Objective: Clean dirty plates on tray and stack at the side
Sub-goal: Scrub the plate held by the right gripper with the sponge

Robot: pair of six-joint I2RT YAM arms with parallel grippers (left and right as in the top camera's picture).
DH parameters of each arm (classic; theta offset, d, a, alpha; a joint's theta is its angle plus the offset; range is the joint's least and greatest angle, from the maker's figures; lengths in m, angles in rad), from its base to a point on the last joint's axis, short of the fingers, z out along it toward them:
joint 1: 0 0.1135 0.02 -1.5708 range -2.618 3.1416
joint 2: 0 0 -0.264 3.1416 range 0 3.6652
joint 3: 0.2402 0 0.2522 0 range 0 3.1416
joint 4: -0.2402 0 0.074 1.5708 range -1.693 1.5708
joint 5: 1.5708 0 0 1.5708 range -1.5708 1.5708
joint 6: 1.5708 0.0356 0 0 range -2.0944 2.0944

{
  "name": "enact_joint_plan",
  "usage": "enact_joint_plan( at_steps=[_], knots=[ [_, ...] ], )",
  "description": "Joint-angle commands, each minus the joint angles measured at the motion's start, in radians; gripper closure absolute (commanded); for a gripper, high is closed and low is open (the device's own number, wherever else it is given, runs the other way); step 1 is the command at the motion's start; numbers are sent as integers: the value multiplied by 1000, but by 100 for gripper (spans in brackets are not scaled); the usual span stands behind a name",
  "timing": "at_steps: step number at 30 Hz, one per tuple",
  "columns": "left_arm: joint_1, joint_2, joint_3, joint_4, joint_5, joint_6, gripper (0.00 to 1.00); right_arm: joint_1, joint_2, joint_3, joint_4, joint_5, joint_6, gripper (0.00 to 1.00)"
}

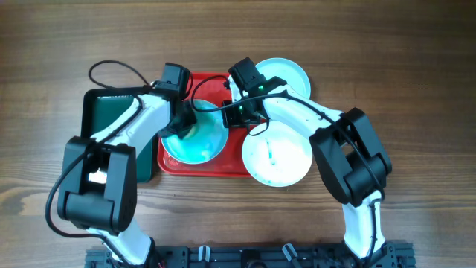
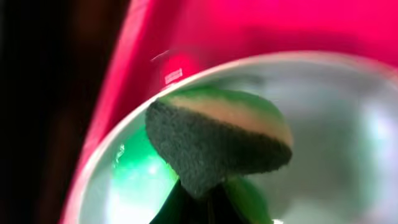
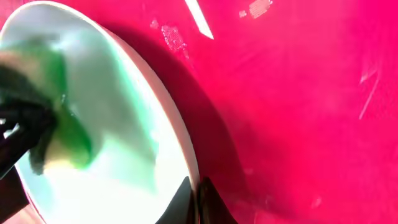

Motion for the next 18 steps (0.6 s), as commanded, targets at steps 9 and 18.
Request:
enact_joint_plan(
  at_steps=[9, 18],
  knots=[
    [13, 43, 71, -119, 474, 266, 96, 4, 12, 10, -10, -4, 8, 96],
    [14, 38, 100, 65, 26, 28, 96, 4, 12, 10, -12, -4, 7, 96]
  ],
)
